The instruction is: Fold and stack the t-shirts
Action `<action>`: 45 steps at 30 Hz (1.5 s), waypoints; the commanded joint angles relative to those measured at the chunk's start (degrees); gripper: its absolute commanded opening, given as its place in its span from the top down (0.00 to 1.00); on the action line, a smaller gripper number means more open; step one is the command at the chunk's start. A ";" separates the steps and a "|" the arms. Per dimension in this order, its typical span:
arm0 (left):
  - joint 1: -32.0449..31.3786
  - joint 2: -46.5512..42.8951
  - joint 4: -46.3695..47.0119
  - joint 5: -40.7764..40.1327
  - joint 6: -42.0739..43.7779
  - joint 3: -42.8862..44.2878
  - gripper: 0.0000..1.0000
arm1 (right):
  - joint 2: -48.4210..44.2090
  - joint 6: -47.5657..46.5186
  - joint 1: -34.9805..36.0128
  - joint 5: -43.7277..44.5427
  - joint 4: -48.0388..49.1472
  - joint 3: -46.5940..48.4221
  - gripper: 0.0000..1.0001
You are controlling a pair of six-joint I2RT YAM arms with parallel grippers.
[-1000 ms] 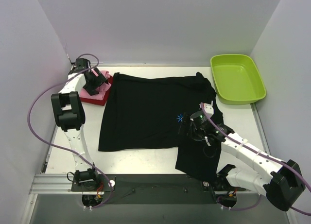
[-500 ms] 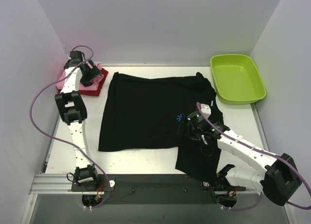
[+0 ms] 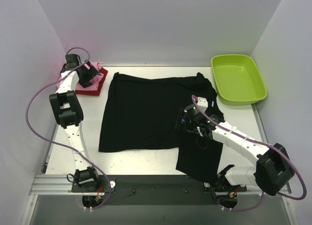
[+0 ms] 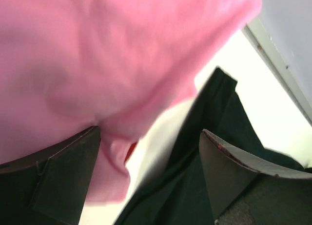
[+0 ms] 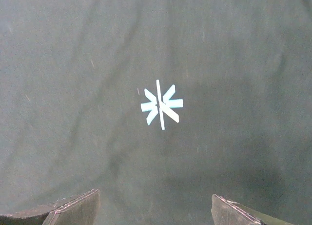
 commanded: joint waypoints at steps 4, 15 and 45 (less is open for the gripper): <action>-2.16 -24.19 10.13 1.25 -4.25 -17.84 0.07 | 5.04 -2.22 -5.91 2.51 -0.10 13.69 0.00; -16.84 -39.15 18.04 3.09 -9.00 -38.50 0.07 | 32.02 -8.21 -11.98 -6.54 -7.92 44.45 0.00; -36.88 -49.35 31.50 -6.13 -11.29 -65.93 0.07 | 68.32 -0.92 -27.89 -20.97 -10.56 82.78 0.00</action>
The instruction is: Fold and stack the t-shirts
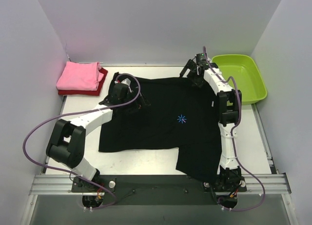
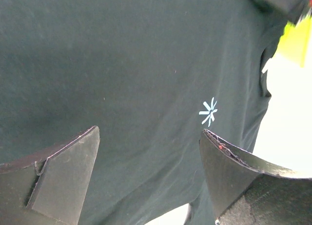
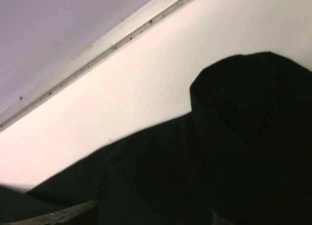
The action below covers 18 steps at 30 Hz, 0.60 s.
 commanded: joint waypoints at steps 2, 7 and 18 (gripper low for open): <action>-1.67 -1.66 4.27 -1.54 0.43 -1.74 0.07 | 5.85 1.62 -0.58 -0.36 -1.19 9.89 0.00; -3.17 -1.92 4.27 -2.16 0.51 -3.42 0.07 | 8.32 4.25 -1.02 1.57 5.48 11.50 0.00; -4.92 -5.43 3.57 -2.95 0.51 -7.11 0.07 | 13.14 12.87 -0.84 4.38 21.74 12.47 0.00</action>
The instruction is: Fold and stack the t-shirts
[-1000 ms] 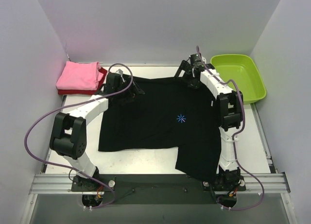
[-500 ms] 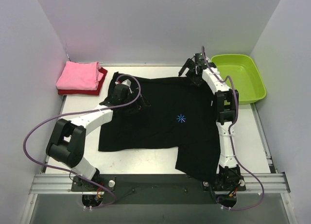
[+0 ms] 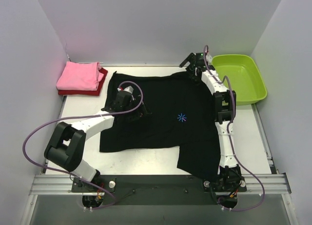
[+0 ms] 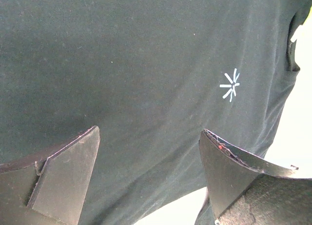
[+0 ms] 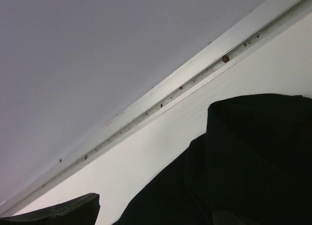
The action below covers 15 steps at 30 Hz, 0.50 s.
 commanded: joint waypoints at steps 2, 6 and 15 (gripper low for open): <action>-1.30 -4.74 1.38 -1.05 0.60 -0.90 0.07 | 2.92 6.19 0.23 4.17 11.12 1.93 0.00; -2.00 -6.67 -0.03 -2.01 1.13 -1.43 0.07 | 6.18 11.81 0.23 6.37 17.96 2.38 0.00; -2.53 -9.66 -2.40 -3.33 2.62 -1.96 0.07 | 6.80 16.74 1.11 12.27 41.07 -0.43 0.00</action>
